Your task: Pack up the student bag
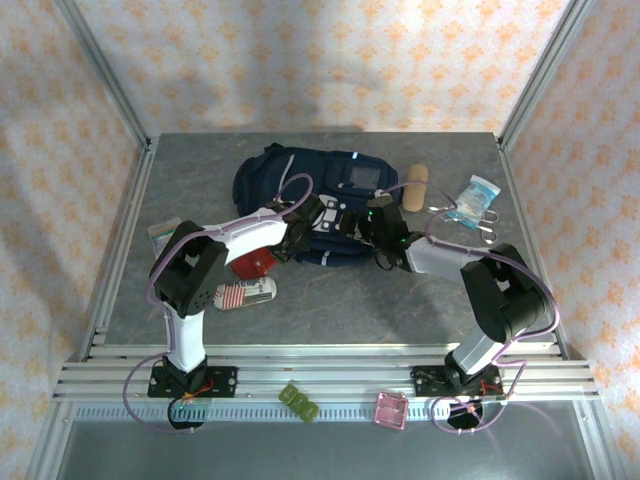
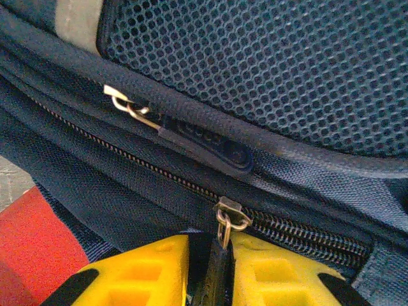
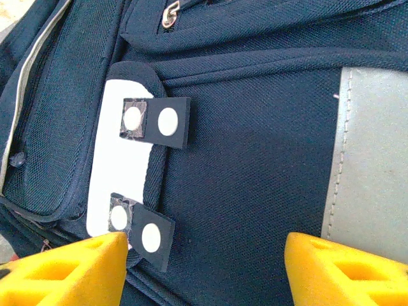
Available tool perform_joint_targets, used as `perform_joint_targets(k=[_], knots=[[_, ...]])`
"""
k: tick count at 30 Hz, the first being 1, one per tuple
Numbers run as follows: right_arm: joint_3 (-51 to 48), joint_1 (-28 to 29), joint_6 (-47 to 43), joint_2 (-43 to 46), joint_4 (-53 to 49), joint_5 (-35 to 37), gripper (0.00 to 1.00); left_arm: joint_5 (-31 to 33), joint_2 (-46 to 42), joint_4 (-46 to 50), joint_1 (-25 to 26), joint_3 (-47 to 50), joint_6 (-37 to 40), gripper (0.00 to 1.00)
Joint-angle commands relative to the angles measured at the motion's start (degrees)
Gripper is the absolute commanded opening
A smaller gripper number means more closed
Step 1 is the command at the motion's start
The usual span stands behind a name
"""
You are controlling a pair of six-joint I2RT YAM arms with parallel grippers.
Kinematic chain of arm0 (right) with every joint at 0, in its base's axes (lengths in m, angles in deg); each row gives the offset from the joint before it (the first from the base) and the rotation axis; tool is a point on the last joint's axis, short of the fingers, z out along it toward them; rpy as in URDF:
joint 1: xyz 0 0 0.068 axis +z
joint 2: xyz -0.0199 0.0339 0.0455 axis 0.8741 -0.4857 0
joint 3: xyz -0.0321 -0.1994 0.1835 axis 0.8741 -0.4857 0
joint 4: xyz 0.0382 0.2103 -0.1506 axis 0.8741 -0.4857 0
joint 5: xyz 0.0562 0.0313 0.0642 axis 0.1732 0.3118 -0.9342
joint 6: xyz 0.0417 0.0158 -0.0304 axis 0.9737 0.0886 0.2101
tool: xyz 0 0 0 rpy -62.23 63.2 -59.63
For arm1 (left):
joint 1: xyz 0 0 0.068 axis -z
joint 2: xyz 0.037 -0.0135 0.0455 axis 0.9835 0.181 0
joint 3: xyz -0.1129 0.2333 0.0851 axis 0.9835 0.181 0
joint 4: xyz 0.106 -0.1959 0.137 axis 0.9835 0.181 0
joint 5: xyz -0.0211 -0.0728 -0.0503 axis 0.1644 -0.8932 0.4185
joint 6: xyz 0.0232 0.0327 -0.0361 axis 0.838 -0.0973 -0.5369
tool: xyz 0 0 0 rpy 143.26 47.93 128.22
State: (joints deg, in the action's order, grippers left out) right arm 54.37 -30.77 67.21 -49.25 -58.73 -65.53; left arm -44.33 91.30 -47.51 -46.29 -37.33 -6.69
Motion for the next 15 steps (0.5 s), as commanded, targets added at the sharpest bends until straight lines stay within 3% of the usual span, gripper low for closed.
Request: perform_joint_targets(k=[1, 8, 15], knots=[[-1.1, -0.1, 1.1, -0.2, -0.7, 0.1, 0.66, -0.8, 1.9, 2.2, -0.2, 1.5, 1.2, 0.19], [-1.4, -0.1, 1.1, 0.4, -0.9, 0.2, 0.66, -0.4, 2.2, 0.9, -1.5, 2.0, 2.4, 0.00], [-0.6, 0.9, -1.1, 2.5, -2.7, -0.5, 0.66, -2.7, -0.4, 0.5, -1.8, 0.3, 7.1, 0.00]])
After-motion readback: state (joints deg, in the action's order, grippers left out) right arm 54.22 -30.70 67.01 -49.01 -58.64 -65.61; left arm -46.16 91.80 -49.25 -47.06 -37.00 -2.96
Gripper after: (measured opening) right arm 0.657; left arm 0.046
